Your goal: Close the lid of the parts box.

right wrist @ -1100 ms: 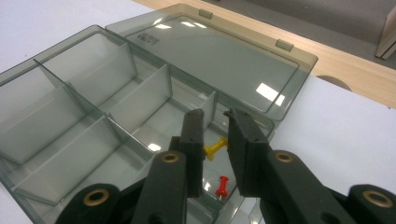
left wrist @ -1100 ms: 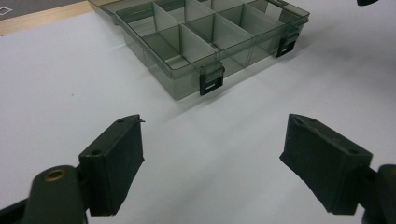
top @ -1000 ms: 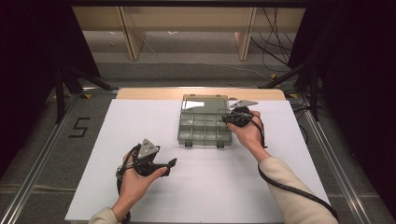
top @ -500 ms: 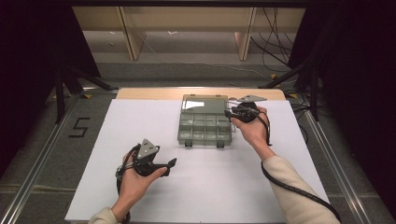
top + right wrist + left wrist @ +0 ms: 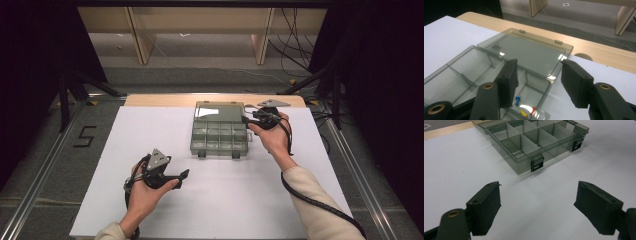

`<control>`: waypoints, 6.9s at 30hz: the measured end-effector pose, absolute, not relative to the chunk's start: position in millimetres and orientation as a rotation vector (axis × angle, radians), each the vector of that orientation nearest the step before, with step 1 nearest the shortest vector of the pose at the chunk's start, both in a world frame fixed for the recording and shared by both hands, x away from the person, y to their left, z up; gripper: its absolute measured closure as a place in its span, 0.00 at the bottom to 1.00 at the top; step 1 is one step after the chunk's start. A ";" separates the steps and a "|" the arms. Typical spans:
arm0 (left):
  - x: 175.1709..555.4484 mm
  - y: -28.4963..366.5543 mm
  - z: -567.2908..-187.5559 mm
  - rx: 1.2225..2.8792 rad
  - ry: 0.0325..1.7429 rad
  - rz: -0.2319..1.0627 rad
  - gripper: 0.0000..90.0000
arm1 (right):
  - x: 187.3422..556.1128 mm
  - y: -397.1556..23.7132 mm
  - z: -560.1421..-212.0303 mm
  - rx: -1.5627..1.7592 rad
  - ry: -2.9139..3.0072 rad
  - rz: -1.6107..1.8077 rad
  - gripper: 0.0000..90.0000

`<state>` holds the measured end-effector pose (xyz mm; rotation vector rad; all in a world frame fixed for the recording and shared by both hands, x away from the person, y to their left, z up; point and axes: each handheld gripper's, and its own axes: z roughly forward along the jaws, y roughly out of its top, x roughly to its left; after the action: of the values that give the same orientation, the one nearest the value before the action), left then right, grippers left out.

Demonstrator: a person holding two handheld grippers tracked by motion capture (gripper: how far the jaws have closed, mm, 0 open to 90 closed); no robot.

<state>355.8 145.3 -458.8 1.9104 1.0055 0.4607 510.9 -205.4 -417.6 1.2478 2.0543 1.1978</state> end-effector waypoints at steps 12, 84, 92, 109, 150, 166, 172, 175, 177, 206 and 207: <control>360.5 143.1 -459.9 1.933 0.998 0.459 0.22 | 514.0 -214.2 -424.3 1.314 2.055 1.196 0.49; 545.6 136.1 -443.6 1.732 1.347 0.305 0.64 | 599.1 -176.2 -449.0 1.759 1.887 0.972 1.00; 571.0 122.3 -455.3 1.733 1.460 0.204 0.70 | 595.6 -182.6 -450.6 1.656 1.869 1.042 1.00; 574.5 105.4 -460.5 1.658 1.552 0.242 0.96 | 584.3 -187.1 -444.6 1.625 1.852 1.091 0.99; 585.0 98.9 -437.8 1.589 1.445 0.409 0.96 | 572.6 -197.9 -435.3 1.504 1.860 1.193 0.98; 573.7 97.3 -432.0 1.652 1.350 0.508 0.98 | 588.4 -197.7 -417.2 1.450 1.865 1.173 0.91; 576.8 97.1 -434.7 1.672 1.333 0.503 0.97 | 588.8 -197.1 -417.7 1.454 1.881 1.147 0.96; 579.8 97.3 -432.0 1.641 1.332 0.501 0.88 | 584.2 -197.2 -417.7 1.464 1.869 1.175 0.97; 582.0 97.3 -427.8 1.645 1.329 0.501 0.85 | 581.6 -196.7 -417.1 1.455 1.860 1.190 0.97; 578.2 95.9 -410.5 1.672 1.277 0.567 0.97 | 578.1 -197.3 -393.8 1.346 1.840 1.191 0.95; 578.4 96.0 -410.5 1.675 1.270 0.566 0.97 | 578.2 -197.6 -393.1 1.350 1.847 1.191 0.95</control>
<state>578.4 96.0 -410.5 1.6746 1.2696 0.5660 578.2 -197.6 -393.1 1.3499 1.8466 1.1908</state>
